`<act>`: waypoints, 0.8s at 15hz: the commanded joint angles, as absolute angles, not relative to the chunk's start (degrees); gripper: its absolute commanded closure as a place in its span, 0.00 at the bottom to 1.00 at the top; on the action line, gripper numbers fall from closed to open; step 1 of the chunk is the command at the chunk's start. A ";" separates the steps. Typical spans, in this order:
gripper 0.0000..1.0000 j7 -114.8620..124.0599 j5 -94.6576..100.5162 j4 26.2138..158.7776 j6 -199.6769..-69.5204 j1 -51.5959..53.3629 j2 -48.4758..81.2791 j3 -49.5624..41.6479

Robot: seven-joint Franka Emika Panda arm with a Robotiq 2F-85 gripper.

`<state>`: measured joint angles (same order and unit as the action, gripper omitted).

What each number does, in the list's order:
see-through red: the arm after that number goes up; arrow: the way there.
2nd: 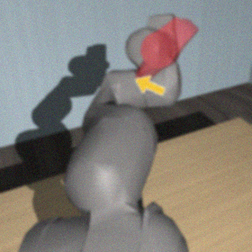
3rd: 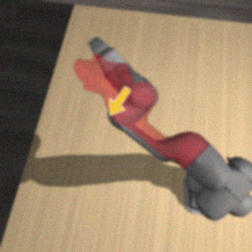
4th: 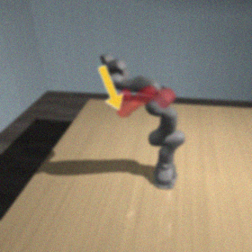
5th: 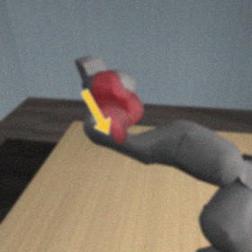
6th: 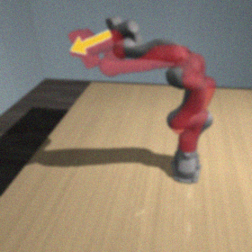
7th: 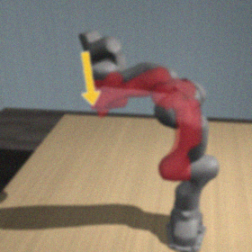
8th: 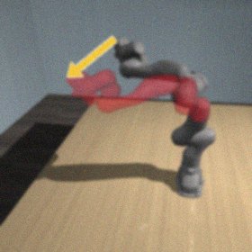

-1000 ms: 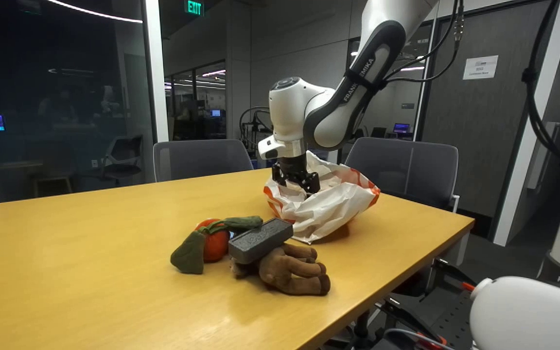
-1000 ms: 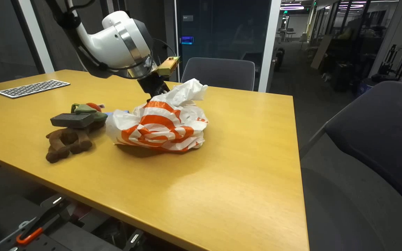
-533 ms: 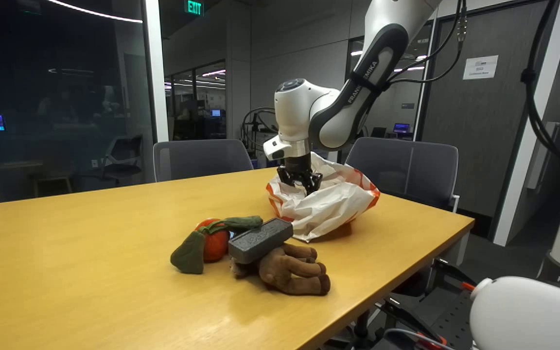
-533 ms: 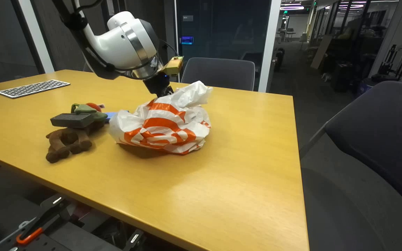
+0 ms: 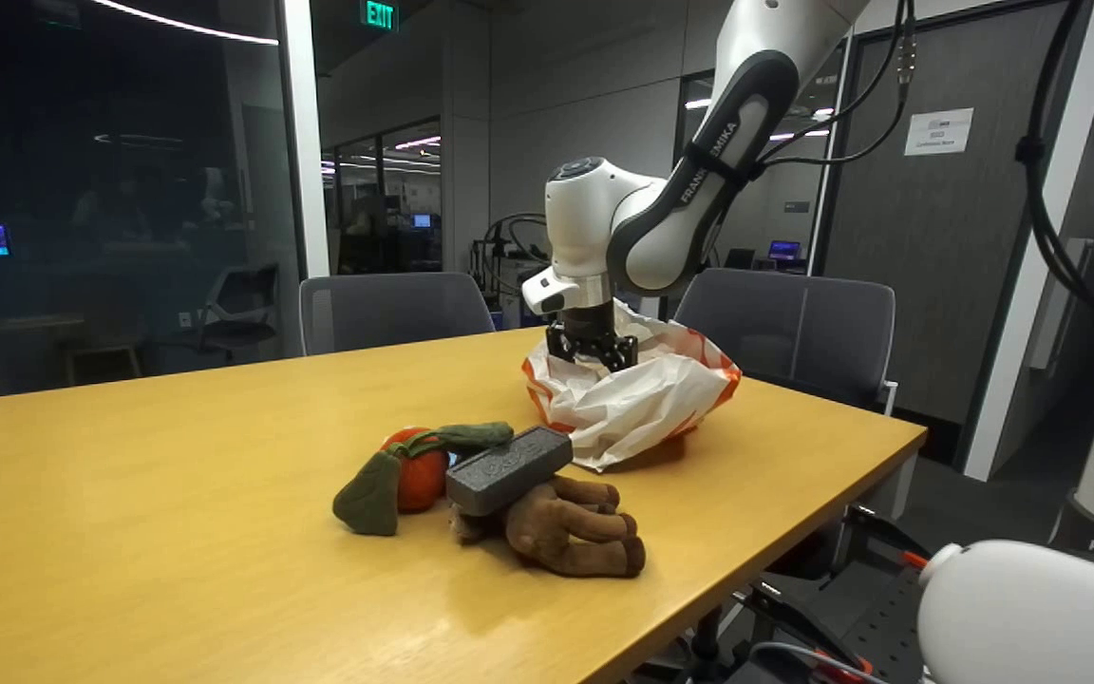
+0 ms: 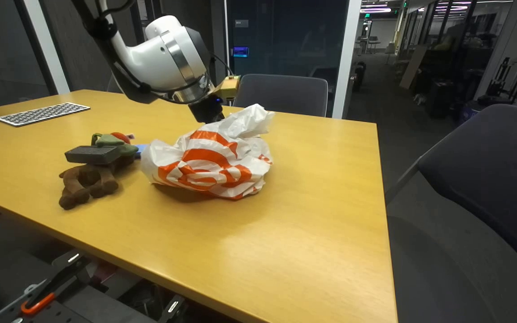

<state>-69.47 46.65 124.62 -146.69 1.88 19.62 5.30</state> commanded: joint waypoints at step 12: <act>0.83 -71.25 50.40 126.96 -146.02 4.25 16.22 4.15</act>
